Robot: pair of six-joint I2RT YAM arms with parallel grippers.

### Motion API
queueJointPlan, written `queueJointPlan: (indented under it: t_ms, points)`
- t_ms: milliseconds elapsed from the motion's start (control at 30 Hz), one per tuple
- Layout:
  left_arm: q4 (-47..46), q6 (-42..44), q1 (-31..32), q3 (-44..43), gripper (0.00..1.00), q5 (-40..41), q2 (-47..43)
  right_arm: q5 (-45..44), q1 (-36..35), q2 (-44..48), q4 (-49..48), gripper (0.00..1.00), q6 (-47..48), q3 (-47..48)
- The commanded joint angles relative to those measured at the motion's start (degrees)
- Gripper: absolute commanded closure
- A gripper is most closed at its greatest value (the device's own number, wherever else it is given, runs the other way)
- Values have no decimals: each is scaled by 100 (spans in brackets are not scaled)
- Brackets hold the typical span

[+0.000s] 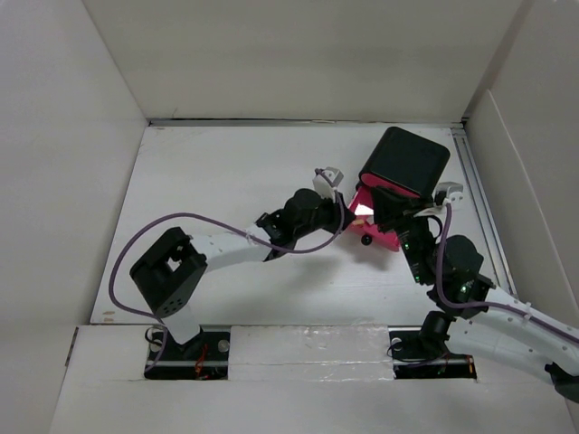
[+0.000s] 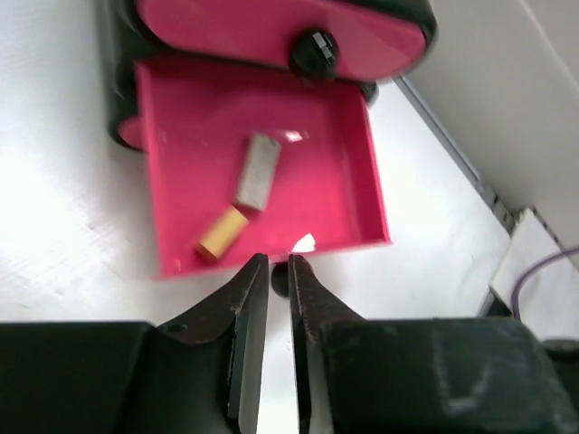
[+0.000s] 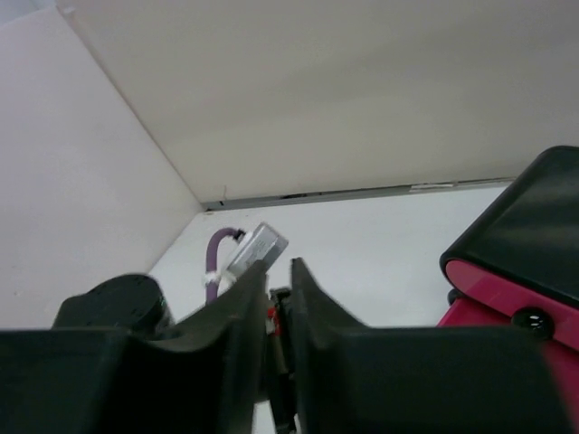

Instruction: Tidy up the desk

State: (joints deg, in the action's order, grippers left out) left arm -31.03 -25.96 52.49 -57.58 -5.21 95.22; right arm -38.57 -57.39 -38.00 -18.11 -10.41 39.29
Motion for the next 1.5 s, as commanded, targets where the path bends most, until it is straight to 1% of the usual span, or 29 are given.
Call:
queueJointPlan:
  t_ms: [0,33,67,100,133,167,200,267,300,367,400,467,500,567,667,767,867,967,1000,1033,1167,1200,1233,1333,1400,1467]
  points:
    - [-334,238,577,282,89,220,-214,7,8,-111,-281,84,-13,140]
    - [-290,327,770,335,88,423,-145,59,8,-129,-272,88,-5,167]
    - [-229,424,946,318,85,851,-74,129,8,-164,-185,94,13,210]
    - [-63,494,1174,266,76,916,22,121,8,-181,-141,97,-4,237]
    - [26,478,1176,117,75,908,214,113,8,-208,-132,100,-4,237]
    - [87,443,1228,81,72,804,303,104,8,-234,-140,100,-13,255]
    - [18,399,1229,72,64,776,382,130,8,-252,-140,97,-13,264]
    - [0,328,1229,28,56,767,550,174,8,-226,-71,90,-13,307]
    - [87,328,1229,-33,50,767,602,165,8,-208,-53,79,-48,299]
    - [202,398,1229,-261,49,837,796,130,8,-147,-140,70,-40,229]
    - [281,416,1229,-323,49,855,849,156,8,-155,-140,65,-40,228]
    - [316,416,1229,-438,49,951,946,235,8,-129,-88,61,-39,263]
    - [421,416,1229,-482,49,987,989,209,8,-120,-88,58,-40,255]
    - [562,416,1176,-631,49,1144,1104,131,8,-120,-105,57,-40,237]
    - [554,416,1115,-658,50,1190,1192,235,8,-111,-88,57,-40,255]
    - [510,433,983,-728,51,1163,1288,131,8,-120,-149,57,-48,211]
    - [562,591,983,-895,53,1285,1420,235,8,-164,-132,57,-48,246]
    - [598,741,983,-1132,56,1304,1570,157,8,-199,-149,57,-57,228]
    - [606,802,983,-1254,62,1330,1648,226,8,-217,-140,57,-57,246]
    - [606,803,983,-1255,62,1330,1649,227,8,-217,-140,57,-57,246]
    - [685,899,983,-1553,70,1286,1789,130,8,-225,-167,57,-48,229]
    - [659,925,983,-1563,70,1295,1790,165,8,-252,-175,57,-40,228]
    - [642,934,983,-1563,76,1312,1790,191,8,-252,-158,57,-40,246]
    - [545,978,983,-1589,83,1382,1719,157,8,-252,-166,57,-57,229]
    - [571,1013,983,-1651,87,1461,1711,156,8,-278,-184,57,-40,228]
    - [519,1049,983,-1712,88,1497,1710,192,8,-270,-141,57,-40,263]
